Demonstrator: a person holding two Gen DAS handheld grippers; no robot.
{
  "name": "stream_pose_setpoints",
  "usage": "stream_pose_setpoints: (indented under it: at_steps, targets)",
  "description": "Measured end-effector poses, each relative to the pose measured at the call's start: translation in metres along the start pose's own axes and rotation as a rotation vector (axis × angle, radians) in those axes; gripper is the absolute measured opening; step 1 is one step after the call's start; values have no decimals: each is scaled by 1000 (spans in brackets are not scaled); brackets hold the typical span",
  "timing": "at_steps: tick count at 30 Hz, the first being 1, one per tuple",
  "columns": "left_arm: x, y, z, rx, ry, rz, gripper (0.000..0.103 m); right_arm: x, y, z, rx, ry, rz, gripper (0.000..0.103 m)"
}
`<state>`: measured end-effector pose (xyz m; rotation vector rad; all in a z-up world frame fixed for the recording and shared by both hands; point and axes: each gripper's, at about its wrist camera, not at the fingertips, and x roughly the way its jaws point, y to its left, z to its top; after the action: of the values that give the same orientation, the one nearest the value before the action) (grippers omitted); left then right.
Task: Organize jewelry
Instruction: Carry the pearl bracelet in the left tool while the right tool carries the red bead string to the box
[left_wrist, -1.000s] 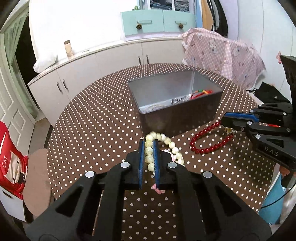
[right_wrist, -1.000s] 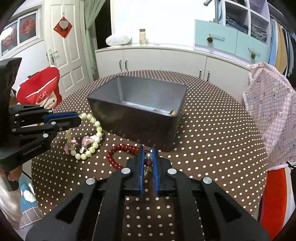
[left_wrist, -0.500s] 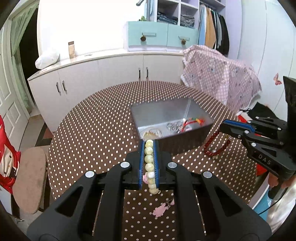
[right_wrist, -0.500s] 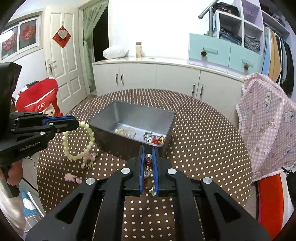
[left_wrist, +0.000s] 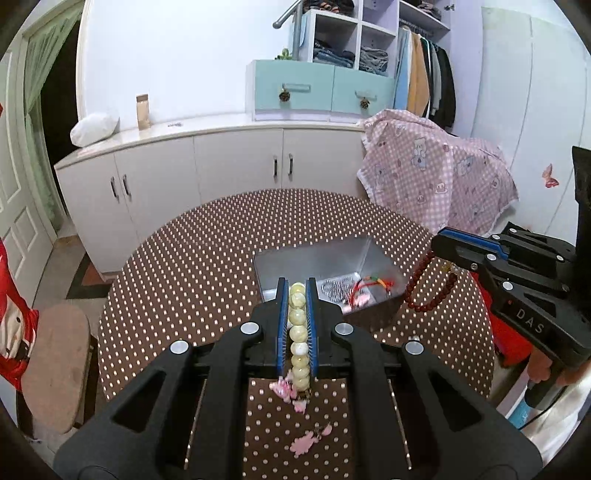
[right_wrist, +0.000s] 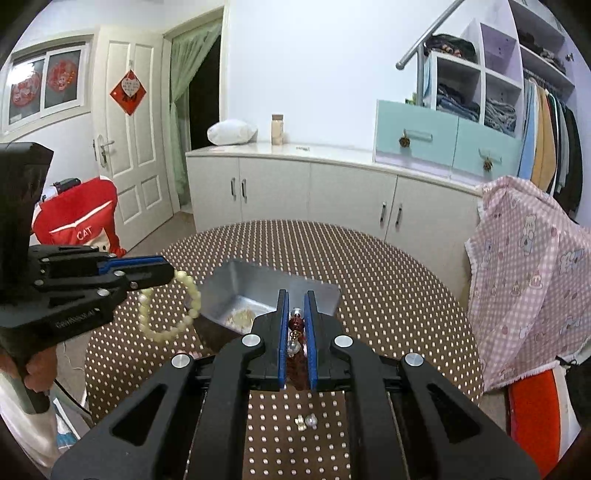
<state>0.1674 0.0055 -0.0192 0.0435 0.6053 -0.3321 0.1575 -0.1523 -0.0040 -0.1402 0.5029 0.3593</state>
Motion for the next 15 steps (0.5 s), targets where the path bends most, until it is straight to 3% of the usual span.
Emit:
stream_pose_setpoints:
  at_steps: [8,15]
  targets:
    - [2,-4,20,-6,-31,-11,10,4,2,20,-21,-37,8,7]
    - [18,1,30,-32,-21,-12,10,21,-1,24,-21,-18,18,7]
